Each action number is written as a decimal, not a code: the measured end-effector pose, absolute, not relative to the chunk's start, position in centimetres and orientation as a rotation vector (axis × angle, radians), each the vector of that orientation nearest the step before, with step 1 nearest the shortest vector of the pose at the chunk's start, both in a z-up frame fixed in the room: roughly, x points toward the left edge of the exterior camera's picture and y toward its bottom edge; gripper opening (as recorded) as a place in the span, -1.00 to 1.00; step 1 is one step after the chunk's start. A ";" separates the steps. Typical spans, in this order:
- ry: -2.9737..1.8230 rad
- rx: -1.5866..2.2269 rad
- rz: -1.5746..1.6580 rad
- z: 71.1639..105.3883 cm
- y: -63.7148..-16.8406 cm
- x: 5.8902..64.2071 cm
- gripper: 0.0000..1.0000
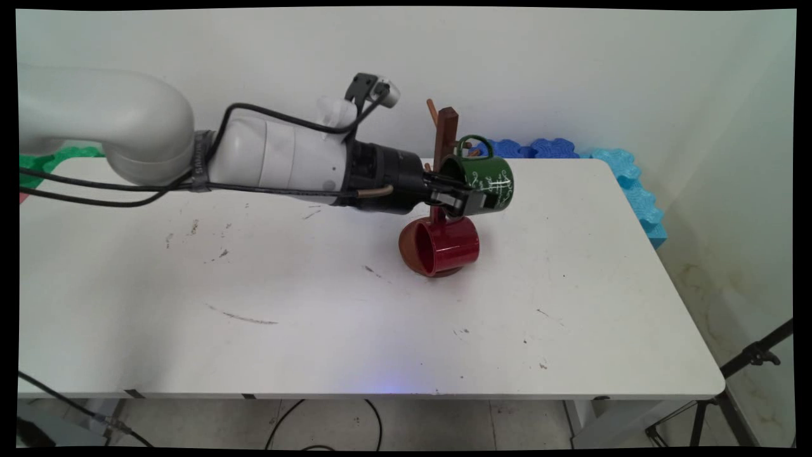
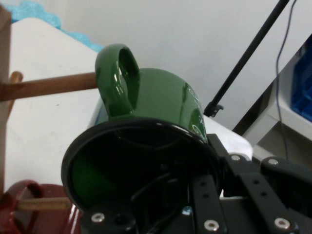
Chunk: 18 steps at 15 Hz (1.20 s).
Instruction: Place the picked object on the table
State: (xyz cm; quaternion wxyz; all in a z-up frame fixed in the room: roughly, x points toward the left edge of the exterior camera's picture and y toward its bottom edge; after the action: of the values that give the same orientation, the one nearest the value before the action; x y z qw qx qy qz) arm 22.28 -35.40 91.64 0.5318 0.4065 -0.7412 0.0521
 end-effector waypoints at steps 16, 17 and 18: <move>-1.941 0.869 0.046 99.3 -32.3 27.0 -1.00; -1.980 0.867 0.050 99.5 -32.4 27.7 -1.00; -2.028 0.860 0.057 99.8 -32.5 28.4 -1.00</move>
State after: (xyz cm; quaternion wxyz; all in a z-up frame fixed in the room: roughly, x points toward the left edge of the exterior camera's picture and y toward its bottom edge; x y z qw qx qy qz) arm 28.43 -32.51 99.76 0.4518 0.3482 -0.8210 0.0232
